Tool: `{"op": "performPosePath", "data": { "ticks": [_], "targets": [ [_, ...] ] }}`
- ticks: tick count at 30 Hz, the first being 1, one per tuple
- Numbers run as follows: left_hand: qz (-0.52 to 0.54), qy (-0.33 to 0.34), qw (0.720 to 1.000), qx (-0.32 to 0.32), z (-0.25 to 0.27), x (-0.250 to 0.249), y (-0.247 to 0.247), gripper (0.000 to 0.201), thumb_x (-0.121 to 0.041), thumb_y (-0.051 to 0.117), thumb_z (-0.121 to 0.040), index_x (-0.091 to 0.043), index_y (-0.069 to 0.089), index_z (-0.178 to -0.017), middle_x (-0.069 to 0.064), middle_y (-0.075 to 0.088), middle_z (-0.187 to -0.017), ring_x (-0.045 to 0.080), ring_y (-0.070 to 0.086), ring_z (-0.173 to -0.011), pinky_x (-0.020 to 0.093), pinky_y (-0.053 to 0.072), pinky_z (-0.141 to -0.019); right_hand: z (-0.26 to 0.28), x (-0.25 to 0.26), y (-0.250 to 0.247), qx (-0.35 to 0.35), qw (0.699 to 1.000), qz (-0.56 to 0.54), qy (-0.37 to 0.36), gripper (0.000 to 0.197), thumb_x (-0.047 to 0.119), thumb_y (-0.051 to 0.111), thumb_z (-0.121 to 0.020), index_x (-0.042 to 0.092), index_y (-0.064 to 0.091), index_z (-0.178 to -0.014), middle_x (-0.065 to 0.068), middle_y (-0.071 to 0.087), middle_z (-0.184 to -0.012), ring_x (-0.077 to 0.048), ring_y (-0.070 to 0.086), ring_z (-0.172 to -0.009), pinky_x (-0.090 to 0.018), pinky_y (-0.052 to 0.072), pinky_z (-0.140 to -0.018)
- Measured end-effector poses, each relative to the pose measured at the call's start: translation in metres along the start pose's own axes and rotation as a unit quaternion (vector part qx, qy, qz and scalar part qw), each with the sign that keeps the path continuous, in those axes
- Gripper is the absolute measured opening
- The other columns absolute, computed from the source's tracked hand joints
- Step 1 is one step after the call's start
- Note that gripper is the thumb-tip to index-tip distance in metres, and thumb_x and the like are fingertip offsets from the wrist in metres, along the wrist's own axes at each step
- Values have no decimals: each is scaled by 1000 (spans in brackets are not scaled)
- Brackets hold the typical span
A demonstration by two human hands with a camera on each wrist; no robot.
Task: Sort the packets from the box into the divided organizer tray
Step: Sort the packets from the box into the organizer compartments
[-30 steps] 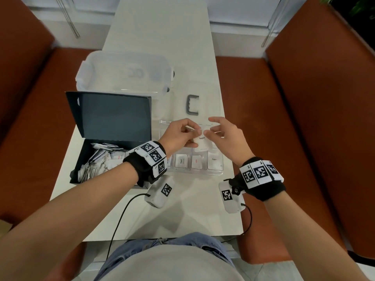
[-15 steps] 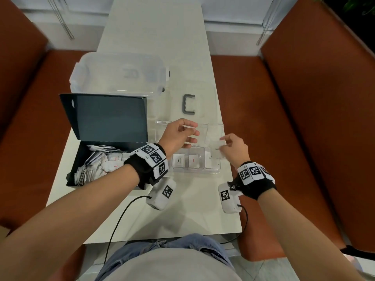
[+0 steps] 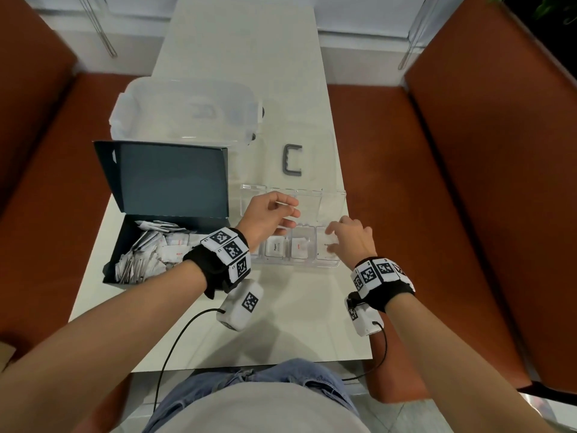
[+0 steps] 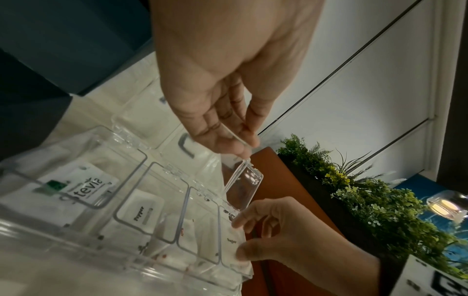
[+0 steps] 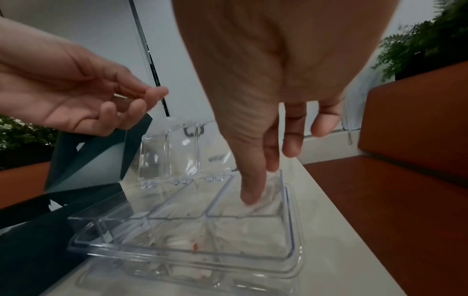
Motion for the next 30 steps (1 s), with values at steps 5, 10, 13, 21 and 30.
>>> {"op": "performPosePath", "data": {
  "ticks": [5, 10, 13, 21, 30],
  "targets": [
    [-3, -4, 1000, -2, 0, 5, -7, 14, -8, 56, -95, -16, 66, -97, 0, 72, -88, 12, 68, -68, 19, 53, -57, 3, 2, 6, 25, 996, 84, -18, 25, 26, 68, -86, 27, 60, -109, 5, 58, -111, -22, 49, -105, -39, 29, -88],
    [-10, -6, 1000, -7, -1, 8, -15, 14, -8, 57, -95, -17, 67, -97, -1, 73, -87, 12, 68, -68, 22, 53, -61, 3, 9, 9, 28, 994, 101, -29, 21, 22, 65, -87, 25, 56, -105, 7, 60, -108, -21, 49, -102, -40, 29, -87],
    [-12, -9, 1000, -7, -1, 8, -16, 14, -7, 56, -94, -16, 67, -97, 0, 73, -87, 13, 68, -69, 23, 53, -61, 3, 9, 8, 36, 993, 105, -29, 20, 23, 65, -88, 25, 55, -105, 8, 60, -107, -21, 50, -101, -41, 29, -88],
    [-17, -7, 1000, 14, 7, 4, -22, 14, -8, 55, -95, -16, 66, -98, 2, 72, -90, 14, 67, -72, 21, 52, -60, 1, 19, -15, 63, 990, 120, -27, 22, 23, 59, -91, 30, 60, -111, 8, 65, -107, -19, 53, -103, -41, 26, -91],
    [-138, -48, 989, 25, 28, 23, -117, 13, -9, 57, -95, -10, 65, -105, 6, 71, -95, 15, 62, -74, 22, 47, -63, -9, 146, -56, 86, 969, -160, -164, 20, 14, 58, -92, 14, 66, -110, -5, 68, -97, -12, 57, -76, -23, 46, -78]
  ]
}}
Point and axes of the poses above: each hand's wrist, its own z-axis away from the middle knuckle, its own y-axis out of the palm, x = y × z, the point moved 6 cm from there along -z, towards the middle knuckle
